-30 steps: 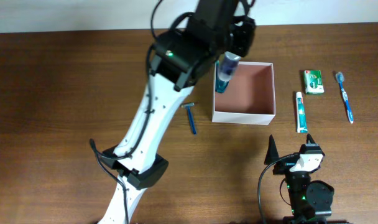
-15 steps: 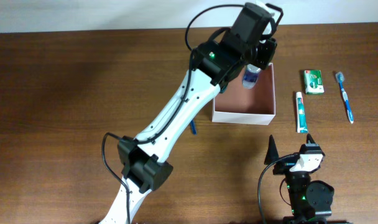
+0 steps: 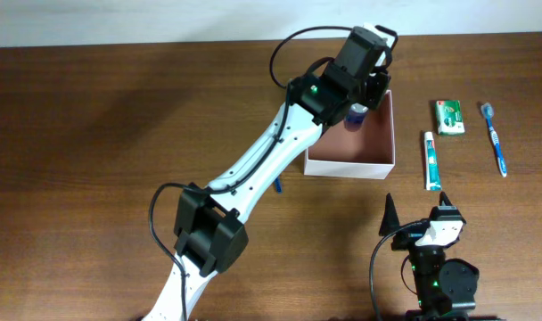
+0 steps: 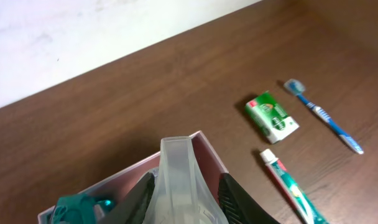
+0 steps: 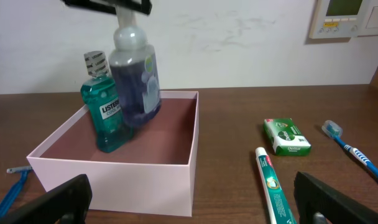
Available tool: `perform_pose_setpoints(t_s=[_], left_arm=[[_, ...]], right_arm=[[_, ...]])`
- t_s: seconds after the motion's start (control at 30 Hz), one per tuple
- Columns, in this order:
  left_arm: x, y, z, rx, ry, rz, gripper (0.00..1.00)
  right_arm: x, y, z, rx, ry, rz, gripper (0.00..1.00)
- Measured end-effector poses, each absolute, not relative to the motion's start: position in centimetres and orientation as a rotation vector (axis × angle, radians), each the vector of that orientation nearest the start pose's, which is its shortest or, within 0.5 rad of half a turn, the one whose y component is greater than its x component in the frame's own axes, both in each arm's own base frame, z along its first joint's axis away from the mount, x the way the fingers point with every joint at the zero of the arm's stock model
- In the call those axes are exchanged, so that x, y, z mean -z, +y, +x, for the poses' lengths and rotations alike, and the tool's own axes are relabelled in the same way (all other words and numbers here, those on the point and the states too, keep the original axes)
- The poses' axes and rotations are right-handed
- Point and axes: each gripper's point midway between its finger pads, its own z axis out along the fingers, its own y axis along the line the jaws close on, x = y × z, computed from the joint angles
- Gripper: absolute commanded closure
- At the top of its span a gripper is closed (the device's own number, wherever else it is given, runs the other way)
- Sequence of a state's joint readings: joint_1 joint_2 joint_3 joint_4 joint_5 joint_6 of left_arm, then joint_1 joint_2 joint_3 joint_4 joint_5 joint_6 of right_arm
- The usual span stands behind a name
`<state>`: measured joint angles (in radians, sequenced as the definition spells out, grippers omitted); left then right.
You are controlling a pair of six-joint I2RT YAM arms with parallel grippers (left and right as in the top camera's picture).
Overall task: Pack container
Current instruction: 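Lower the soap bottle beside the mouthwash and open the left gripper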
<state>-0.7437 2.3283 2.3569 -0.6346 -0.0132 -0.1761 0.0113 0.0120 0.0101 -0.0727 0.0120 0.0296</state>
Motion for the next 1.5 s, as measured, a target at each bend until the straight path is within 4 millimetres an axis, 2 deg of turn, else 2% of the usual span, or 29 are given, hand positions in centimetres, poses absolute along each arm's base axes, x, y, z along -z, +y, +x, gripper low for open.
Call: perform_pose_setpoints(t_s=[0.33, 0.53, 0.93, 1.2, 1.23, 1.5], left_arm=[[-22.2, -42.3, 49.1, 0.461, 2.155, 0.581, 0.89], [-20.4, -42.2, 49.4, 0.446, 2.184, 0.584, 0.89], [-18.8, -42.3, 49.6, 0.433, 2.207, 0.59, 0.89], [-16.5, -42.5, 49.8, 0.422, 2.244, 0.592, 0.88], [-16.5, -42.5, 49.8, 0.422, 2.244, 0.592, 0.84], [-16.5, -42.5, 49.8, 0.421, 2.244, 0.591, 0.82]], right_arm=[[-15.8, 0.1, 24.6, -0.021, 1.645, 0.024, 0.01], [-15.8, 0.1, 24.6, -0.021, 1.645, 0.024, 0.01], [-15.8, 0.1, 24.6, -0.021, 1.645, 0.024, 0.01], [-15.8, 0.1, 24.6, -0.021, 1.645, 0.024, 0.01], [-15.8, 0.1, 24.6, -0.021, 1.645, 0.024, 0.01], [-15.8, 0.1, 24.6, -0.021, 1.645, 0.024, 0.01]])
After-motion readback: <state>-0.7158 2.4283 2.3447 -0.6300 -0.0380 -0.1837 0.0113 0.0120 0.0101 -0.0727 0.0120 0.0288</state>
